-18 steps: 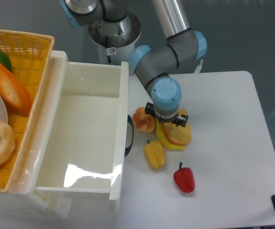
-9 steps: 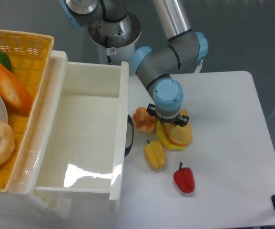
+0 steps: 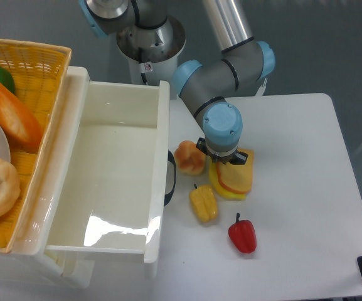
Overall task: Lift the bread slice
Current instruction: 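Lower the gripper onto the bread slice and close on it, then lift the held bread slice up and away from the banana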
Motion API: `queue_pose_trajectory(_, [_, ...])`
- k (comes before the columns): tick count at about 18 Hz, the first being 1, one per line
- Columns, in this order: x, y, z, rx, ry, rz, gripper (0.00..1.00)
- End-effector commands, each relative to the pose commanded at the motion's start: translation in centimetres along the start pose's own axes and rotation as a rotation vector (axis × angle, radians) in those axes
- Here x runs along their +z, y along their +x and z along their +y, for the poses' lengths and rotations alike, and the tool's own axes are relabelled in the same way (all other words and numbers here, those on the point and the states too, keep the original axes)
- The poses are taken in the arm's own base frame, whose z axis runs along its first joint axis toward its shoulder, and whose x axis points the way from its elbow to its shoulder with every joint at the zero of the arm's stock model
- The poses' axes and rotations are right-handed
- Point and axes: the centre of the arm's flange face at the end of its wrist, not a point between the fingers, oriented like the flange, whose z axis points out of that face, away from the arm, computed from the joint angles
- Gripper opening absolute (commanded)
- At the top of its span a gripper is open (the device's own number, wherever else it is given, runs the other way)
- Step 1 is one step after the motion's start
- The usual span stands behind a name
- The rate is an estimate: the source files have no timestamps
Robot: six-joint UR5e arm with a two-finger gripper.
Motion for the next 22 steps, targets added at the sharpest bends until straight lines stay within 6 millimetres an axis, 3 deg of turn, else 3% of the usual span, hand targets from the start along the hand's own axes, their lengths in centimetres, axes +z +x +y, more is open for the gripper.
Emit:
queue_pose_trajectory(7, [-2.5,-2.5,0.5,-0.036,0.041,-0.036,0.05])
queue_pose_trajectory(10, [-4.8,-4.6,0.8,-0.064,0.086,-0.064,0.07])
queue_pose_trajectory(14, [-6.5,-8.6,0.7,-0.094,0.135,-0.089,0.06])
queue_pose_trajectory(17, [-7.1,-12.6,0.3,0.009,0.146,-0.126,0.06])
queue_pose_trajectory(22, [-9.2,-19.1,3.5,0.173,0.221,-0.177,0.06])
